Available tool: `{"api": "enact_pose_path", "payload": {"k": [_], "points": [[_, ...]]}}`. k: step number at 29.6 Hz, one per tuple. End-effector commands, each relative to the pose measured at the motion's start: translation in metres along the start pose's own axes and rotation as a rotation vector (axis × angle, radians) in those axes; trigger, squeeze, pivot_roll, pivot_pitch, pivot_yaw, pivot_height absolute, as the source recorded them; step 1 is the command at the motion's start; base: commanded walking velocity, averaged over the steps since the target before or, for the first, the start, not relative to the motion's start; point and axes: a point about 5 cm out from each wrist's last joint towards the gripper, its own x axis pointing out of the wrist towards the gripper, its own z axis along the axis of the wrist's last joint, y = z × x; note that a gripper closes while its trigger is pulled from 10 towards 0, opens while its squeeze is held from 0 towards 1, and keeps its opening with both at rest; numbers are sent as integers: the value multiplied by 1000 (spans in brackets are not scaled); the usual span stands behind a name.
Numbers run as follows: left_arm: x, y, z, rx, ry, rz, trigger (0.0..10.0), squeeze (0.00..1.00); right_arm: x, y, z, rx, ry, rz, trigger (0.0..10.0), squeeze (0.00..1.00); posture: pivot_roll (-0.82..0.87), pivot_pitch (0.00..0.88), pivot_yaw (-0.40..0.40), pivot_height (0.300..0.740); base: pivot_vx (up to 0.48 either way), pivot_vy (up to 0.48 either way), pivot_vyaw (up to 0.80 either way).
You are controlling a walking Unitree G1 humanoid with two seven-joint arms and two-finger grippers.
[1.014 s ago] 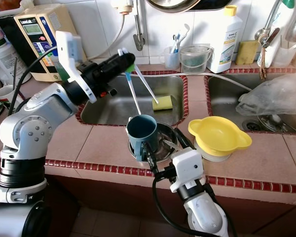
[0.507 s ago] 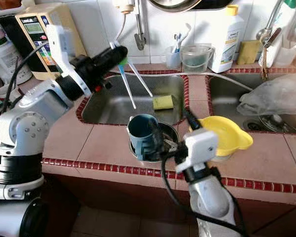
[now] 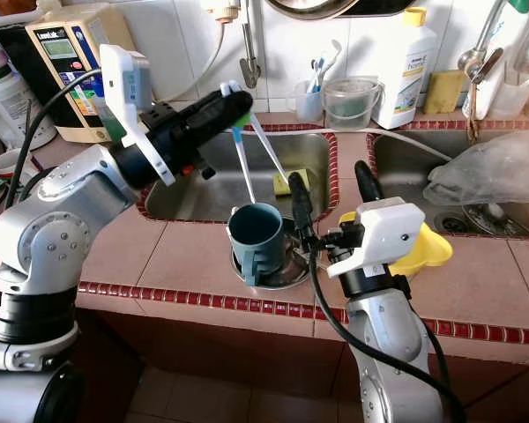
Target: Kitchen organization
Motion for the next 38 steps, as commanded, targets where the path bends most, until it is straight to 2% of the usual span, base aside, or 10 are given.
{"api": "enact_pose_path", "payload": {"k": [1, 13, 18, 21, 25, 28, 34, 38], "points": [[-2, -5, 3, 16, 0, -23, 10000, 0, 4, 0, 1, 9, 8, 4, 10000, 0, -174, 14, 131, 740, 0, 0, 0], [2, -28, 5, 24, -5, -108, 10000, 0, 8, 2, -5, 12, 63, 37, 10000, 0, -163, 15, 117, 740, 0, 0, 0], [4, -31, 6, 28, -11, -115, 10000, 0, 9, 5, -7, 8, 87, 74, 10000, 0, -159, 17, 113, 740, 0, 0, 0], [8, -29, 4, 42, -9, -104, 10000, 0, 11, 11, -7, -20, 84, 136, 10000, 0, -157, 19, 111, 740, 0, 0, 0], [8, -24, 0, 65, 11, -80, 10000, 0, 11, 14, -5, -10, 70, 171, 10000, 0, -156, 21, 109, 740, 0, 0, 0], [7, -15, -3, 57, 18, -38, 10000, 0, 9, 15, -4, 2, 69, 201, 10000, 0, -160, 25, 111, 740, 0, 0, 0], [6, -13, 0, 76, 17, -37, 10000, 0, 5, 14, -6, 6, 78, 209, 10000, 0, -162, 29, 112, 740, 0, 0, 0], [7, -19, 3, 85, 3, -75, 10000, 0, 5, 12, -6, 2, 79, 197, 10000, 0, -163, 28, 114, 740, 0, 0, 0]]}}
